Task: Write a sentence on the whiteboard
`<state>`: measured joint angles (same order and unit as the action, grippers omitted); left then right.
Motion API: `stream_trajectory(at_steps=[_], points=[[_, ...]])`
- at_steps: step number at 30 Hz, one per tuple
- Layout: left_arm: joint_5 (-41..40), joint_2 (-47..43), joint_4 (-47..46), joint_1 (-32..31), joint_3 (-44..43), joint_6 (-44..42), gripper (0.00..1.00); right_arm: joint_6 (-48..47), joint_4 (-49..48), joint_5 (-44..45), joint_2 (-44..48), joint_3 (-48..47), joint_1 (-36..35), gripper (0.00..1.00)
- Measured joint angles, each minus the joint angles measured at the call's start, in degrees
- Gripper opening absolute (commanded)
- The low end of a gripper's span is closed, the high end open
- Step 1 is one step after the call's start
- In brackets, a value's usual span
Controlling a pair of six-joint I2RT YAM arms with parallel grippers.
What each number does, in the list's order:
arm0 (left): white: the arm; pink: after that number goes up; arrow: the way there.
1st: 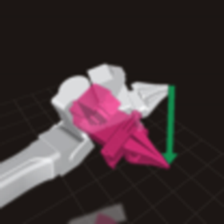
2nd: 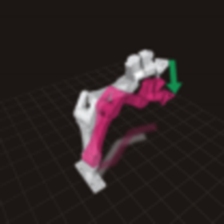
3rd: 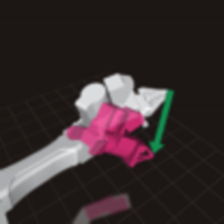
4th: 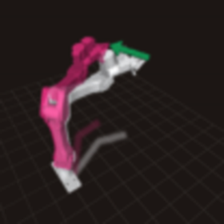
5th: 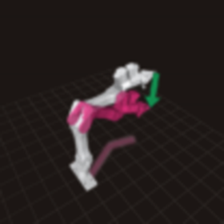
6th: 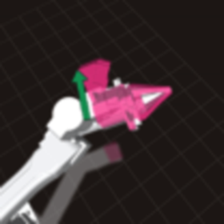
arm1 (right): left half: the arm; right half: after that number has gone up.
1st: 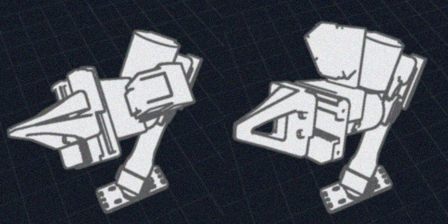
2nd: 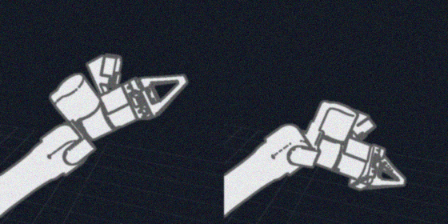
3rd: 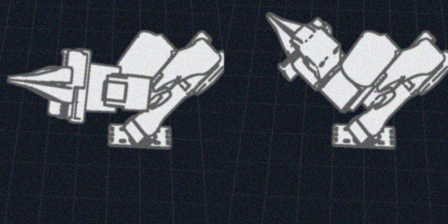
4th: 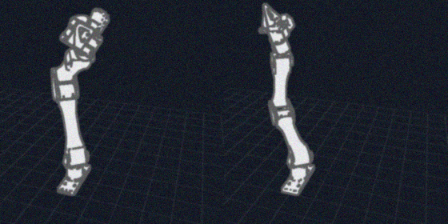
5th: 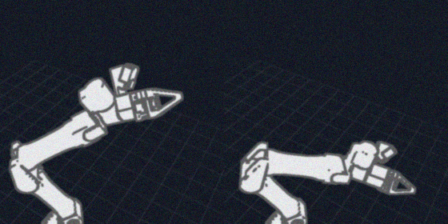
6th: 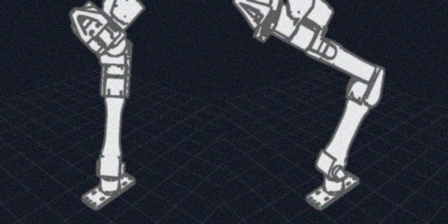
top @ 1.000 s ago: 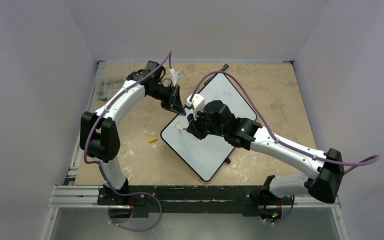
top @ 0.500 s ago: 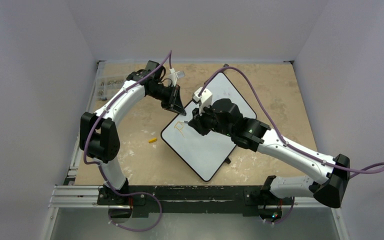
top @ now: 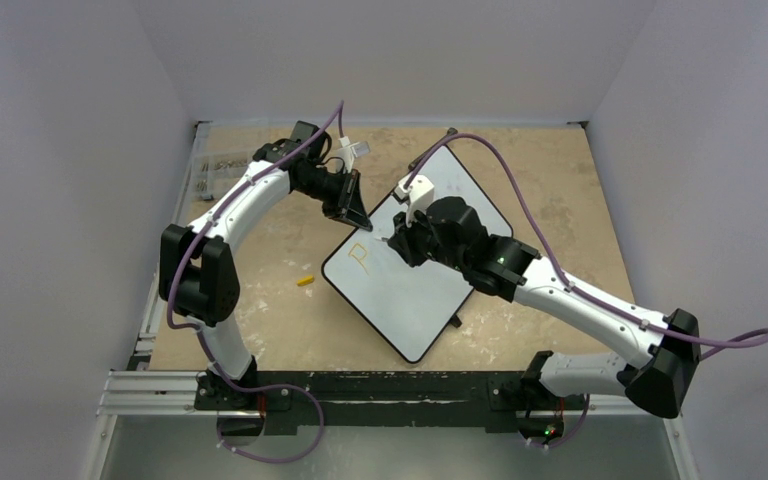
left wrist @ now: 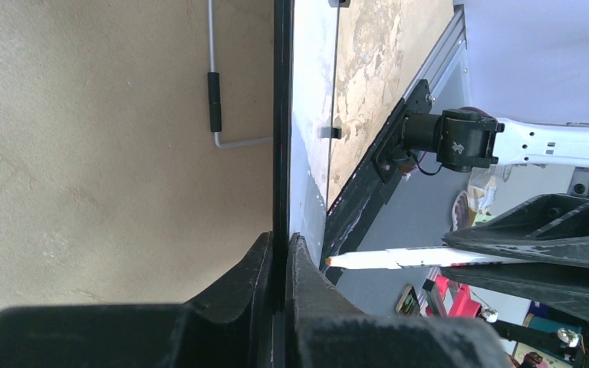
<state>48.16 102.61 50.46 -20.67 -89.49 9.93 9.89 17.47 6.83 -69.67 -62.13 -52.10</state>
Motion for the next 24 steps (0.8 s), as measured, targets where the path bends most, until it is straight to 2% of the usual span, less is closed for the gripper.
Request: stream_trajectory(at_steps=[15, 24], points=[[-0.48, 0.00, 0.02, -0.02, 0.09, -0.02, 0.00, -0.09, -0.24, -0.74, -2.67, -0.07, 0.04, 0.00], [-0.55, 0.00, 0.04, -0.02, 0.09, -0.02, 0.00, -0.31, -0.44, -4.70, -2.34, 0.57, 0.04, 0.00]])
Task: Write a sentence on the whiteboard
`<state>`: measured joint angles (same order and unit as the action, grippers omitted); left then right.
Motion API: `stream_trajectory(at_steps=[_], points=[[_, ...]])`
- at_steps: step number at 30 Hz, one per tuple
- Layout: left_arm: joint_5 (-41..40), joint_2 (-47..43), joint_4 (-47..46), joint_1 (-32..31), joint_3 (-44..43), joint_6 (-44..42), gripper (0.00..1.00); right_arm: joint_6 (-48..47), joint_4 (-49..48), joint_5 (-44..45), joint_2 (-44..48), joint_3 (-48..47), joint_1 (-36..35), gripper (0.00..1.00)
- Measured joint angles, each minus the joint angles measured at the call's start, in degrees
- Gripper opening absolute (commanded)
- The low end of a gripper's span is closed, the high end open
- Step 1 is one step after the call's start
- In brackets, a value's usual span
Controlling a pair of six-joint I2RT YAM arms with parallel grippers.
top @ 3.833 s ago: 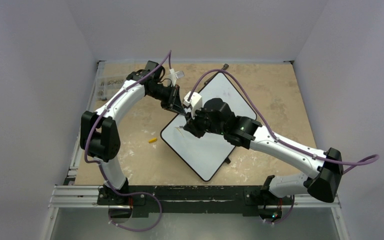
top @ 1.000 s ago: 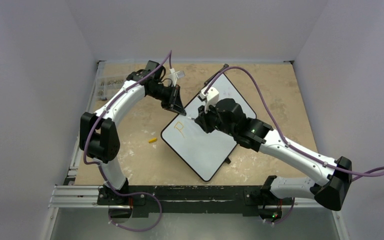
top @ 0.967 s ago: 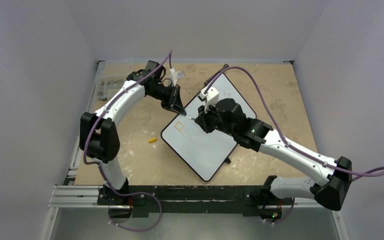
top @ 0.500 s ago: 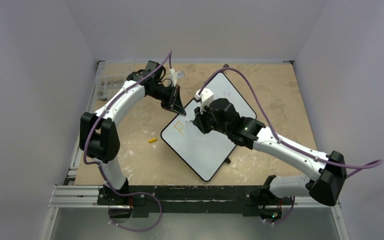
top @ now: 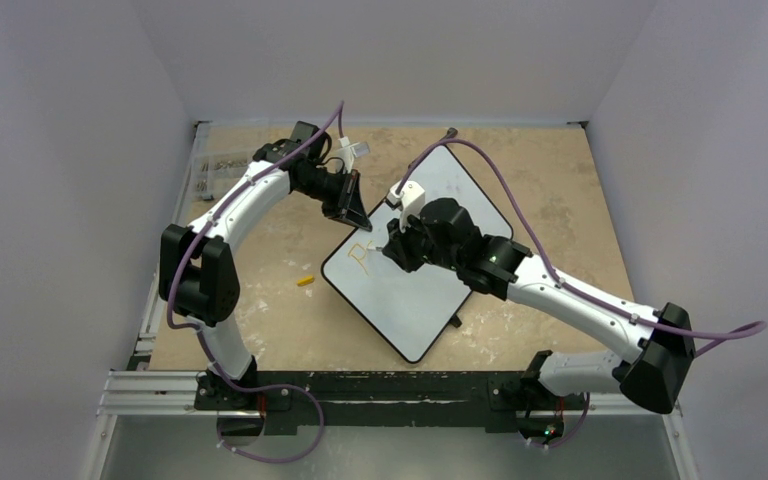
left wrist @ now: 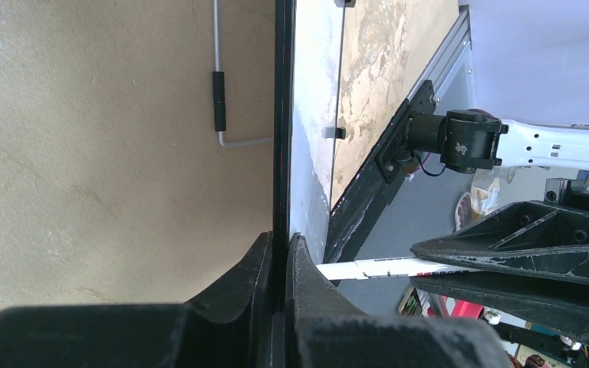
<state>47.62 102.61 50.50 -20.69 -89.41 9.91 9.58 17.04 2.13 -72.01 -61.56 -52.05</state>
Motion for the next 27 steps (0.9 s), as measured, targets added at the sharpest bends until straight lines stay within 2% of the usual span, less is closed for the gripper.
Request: stream_trajectory(at_steps=[11, 18, 27], points=[[0.04, 0.00, -0.02, 0.00, 0.00, 0.00, 0.00, 0.02, 0.76, -1.46, 3.80, 4.35, 0.00, 0.00], [-0.07, 0.00, -0.02, -0.02, 0.00, -0.02, 0.00, 0.74, 1.51, 1.07, 4.20, 4.87, -0.02, 0.00], [-0.24, 0.00, -0.02, -0.02, 0.00, -0.02, 0.00, 0.83, 1.90, 5.79, -0.15, -0.68, -0.02, 0.00]])
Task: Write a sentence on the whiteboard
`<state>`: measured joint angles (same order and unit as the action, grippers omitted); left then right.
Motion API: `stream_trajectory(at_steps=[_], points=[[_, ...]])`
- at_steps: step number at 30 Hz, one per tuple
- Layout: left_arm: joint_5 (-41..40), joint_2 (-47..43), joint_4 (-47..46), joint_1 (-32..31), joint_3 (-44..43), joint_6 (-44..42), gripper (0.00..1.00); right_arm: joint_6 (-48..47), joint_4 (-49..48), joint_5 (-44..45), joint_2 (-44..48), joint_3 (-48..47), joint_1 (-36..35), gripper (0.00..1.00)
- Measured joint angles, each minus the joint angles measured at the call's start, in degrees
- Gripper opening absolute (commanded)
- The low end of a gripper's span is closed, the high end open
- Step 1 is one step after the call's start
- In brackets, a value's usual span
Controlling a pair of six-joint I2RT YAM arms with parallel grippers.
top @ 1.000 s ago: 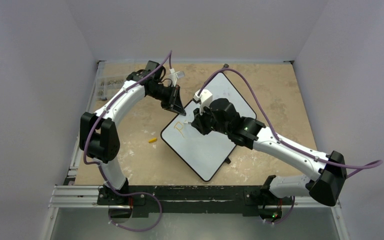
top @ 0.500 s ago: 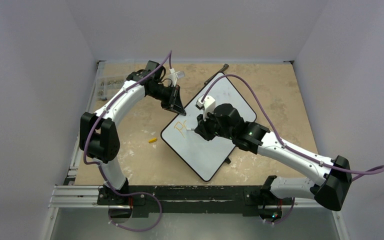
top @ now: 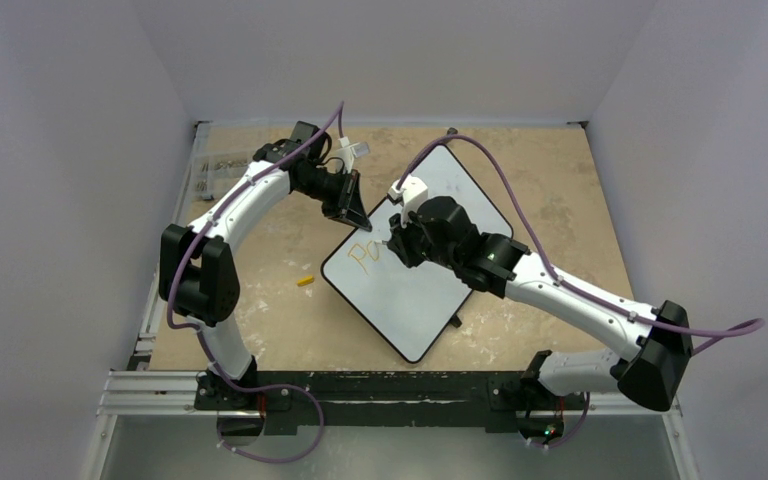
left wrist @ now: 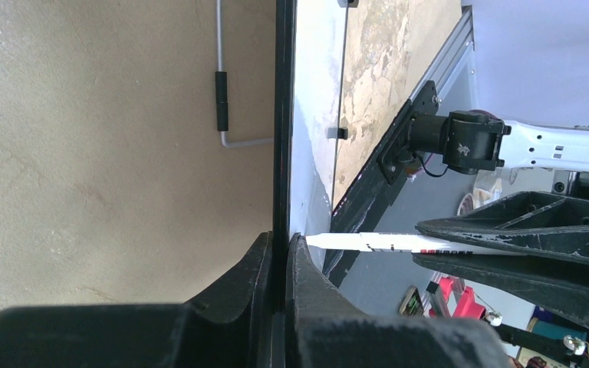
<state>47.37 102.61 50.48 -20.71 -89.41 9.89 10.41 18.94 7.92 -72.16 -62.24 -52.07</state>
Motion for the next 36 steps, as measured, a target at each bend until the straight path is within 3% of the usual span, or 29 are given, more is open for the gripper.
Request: stream_trajectory(at_steps=[23, 36], points=[[0.17, -0.22, -0.02, -0.11, 0.00, 0.07, 0.00, -0.11, -0.35, -2.38, 2.16, -1.05, 0.28, 0.00], [0.15, -0.24, 0.00, -0.11, 0.00, 0.20, 0.00, -0.09, 0.13, -2.67, 3.82, 0.74, 7.72, 0.00]])
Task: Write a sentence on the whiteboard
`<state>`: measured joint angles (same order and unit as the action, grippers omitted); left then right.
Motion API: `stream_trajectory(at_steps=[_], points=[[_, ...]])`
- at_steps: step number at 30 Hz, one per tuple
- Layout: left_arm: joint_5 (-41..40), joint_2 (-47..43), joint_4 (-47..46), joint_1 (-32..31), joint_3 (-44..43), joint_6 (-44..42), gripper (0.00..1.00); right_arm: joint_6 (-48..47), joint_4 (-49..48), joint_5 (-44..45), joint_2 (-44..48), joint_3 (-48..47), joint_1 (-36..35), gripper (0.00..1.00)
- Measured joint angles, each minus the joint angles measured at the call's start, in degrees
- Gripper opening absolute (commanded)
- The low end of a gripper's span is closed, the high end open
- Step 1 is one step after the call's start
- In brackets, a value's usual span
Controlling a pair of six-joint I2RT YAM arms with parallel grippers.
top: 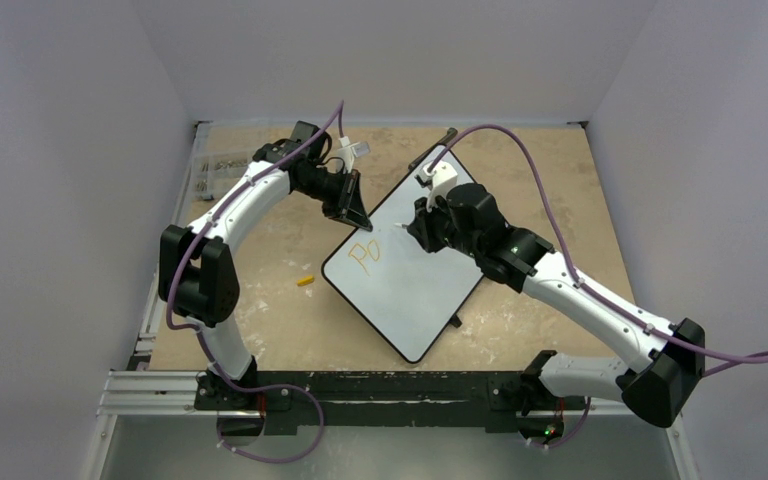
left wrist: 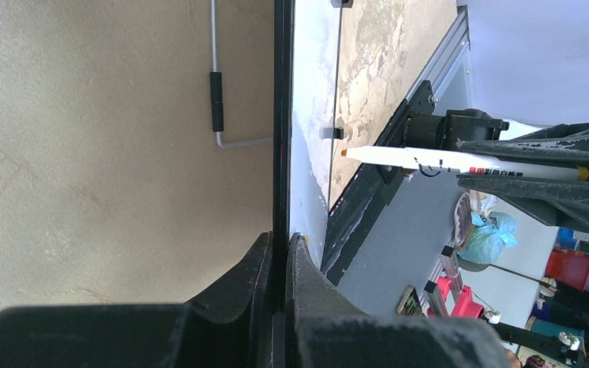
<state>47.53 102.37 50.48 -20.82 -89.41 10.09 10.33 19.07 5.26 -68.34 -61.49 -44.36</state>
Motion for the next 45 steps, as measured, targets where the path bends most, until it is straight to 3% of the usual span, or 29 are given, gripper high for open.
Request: stream_trajectory(at_steps=[45], points=[[-0.90, -0.39, 0.15, -0.26, 0.00, 0.39, 0.00, -0.44, -2.95, -9.38, -4.02, -0.48, 0.13, 0.00]])
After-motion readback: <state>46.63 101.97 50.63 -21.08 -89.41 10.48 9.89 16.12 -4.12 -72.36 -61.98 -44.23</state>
